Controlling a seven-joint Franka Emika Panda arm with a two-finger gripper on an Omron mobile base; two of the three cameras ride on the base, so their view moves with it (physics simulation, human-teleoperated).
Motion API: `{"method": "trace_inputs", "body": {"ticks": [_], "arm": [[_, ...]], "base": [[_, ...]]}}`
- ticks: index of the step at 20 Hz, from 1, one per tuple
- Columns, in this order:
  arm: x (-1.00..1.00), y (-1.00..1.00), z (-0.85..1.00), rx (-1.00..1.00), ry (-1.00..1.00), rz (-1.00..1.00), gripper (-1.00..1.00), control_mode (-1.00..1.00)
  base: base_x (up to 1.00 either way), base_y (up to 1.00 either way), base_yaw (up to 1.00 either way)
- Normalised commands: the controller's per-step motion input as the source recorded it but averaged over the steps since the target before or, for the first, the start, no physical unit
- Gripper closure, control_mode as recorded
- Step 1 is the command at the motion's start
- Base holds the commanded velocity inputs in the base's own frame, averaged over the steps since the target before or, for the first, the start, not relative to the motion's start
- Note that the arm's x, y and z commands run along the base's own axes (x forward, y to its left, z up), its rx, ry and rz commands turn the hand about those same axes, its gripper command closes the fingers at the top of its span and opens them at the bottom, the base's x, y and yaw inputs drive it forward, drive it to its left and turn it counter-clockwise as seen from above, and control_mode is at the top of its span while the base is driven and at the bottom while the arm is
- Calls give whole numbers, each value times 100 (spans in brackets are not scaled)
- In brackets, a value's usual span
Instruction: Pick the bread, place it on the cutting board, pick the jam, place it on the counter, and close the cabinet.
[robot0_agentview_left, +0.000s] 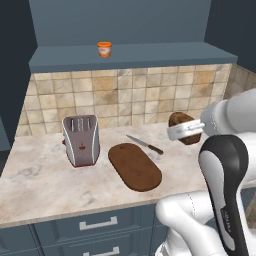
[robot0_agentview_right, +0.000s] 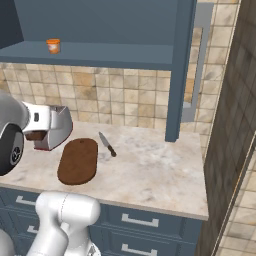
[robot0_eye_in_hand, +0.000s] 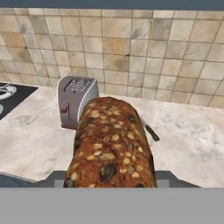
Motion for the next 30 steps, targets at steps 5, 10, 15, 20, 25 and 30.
{"method": "trace_inputs", "body": {"ticks": [5, 10, 15, 20, 25, 30], "arm": [[0, 2, -32, 0, 0, 0, 100, -100], [-1, 2, -31, 0, 0, 0, 100, -100], [-2, 5, -33, 0, 0, 0, 100, -100], [0, 7, -34, -1, 0, 0, 100, -100], [0, 11, -35, -1, 0, 0, 100, -100], [7, 11, -33, 0, 0, 0, 100, -100]], "base": [[0, 0, 0], [0, 0, 0], [0, 0, 0], [0, 0, 0], [0, 0, 0], [0, 0, 0]]}}
